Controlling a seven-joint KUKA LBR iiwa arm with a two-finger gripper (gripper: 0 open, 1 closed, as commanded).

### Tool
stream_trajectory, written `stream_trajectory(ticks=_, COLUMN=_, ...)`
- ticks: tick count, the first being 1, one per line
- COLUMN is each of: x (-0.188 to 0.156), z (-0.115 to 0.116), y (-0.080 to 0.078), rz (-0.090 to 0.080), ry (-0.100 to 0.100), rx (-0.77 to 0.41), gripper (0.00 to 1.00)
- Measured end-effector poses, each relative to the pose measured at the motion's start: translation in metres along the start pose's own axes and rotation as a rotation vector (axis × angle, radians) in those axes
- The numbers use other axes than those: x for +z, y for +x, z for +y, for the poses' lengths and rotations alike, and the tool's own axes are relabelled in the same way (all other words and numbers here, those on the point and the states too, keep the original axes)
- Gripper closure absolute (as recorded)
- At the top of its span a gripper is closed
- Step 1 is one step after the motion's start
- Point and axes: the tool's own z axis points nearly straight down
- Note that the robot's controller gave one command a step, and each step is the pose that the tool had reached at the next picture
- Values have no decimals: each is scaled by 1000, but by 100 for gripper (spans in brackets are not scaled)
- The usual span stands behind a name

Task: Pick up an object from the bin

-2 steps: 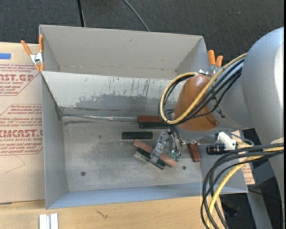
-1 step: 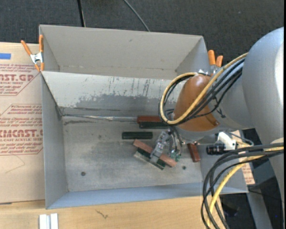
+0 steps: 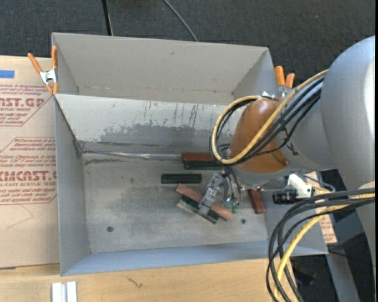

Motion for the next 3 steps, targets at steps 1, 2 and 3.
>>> stream_trajectory(ticks=1, x=0, z=0, y=0, rz=0, ry=0, rx=0, gripper=100)
stream_trajectory(ticks=2, x=-4, z=39, y=-53, rz=8, ry=3, rx=-16, gripper=100)
stream_trajectory(ticks=3, x=-4, z=39, y=-53, rz=7, ry=4, rx=-16, gripper=100)
